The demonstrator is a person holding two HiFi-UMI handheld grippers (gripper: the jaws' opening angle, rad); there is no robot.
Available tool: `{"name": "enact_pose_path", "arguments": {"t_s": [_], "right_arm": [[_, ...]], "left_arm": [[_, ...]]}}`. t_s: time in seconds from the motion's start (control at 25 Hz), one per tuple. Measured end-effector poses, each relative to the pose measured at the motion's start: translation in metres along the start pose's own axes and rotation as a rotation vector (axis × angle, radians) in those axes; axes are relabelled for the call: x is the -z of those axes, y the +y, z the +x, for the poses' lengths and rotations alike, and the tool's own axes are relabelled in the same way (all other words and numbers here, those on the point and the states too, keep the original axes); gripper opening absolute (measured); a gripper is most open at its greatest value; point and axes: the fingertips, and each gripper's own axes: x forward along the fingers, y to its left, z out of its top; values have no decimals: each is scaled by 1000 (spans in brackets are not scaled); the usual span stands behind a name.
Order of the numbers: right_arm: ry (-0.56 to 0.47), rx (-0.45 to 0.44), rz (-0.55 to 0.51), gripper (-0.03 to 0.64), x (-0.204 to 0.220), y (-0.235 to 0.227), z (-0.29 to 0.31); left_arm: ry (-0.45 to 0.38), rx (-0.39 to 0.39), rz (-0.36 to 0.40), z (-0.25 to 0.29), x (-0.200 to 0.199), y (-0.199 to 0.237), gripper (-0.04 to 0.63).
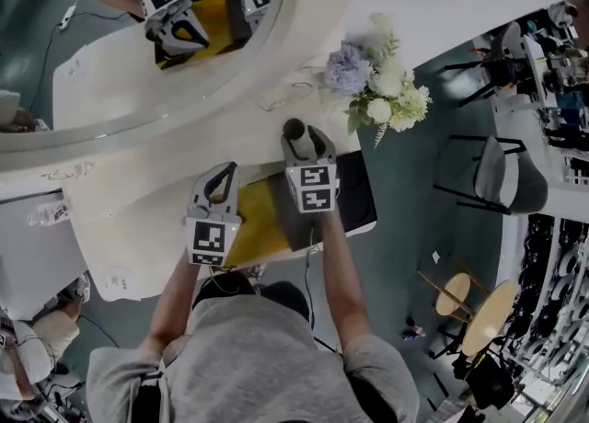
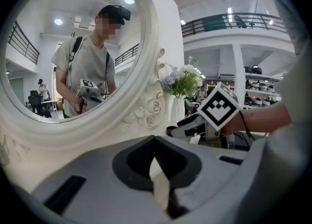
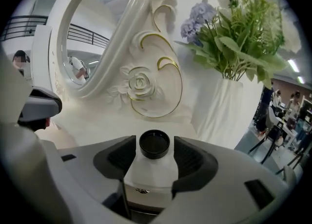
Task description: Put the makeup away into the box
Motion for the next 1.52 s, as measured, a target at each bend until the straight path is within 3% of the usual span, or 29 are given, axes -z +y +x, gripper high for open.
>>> {"name": "enact_pose_path", "arguments": {"t_s": [0.36, 0.64, 1.04, 1.52], "right_arm": [[35, -22, -25, 220, -5, 2, 12], [-1, -19, -34, 218, -8, 2, 9], [-161, -46, -37, 218, -45, 40, -63], [-181, -140, -79, 218, -19, 109, -130]], "left_arm": [[14, -4, -9, 4, 5, 6, 3], [8, -21, -6, 1, 4, 9, 3], [-21, -61, 6, -36, -1, 1, 3], [-33, -131, 13, -101, 15, -15, 3]]}}
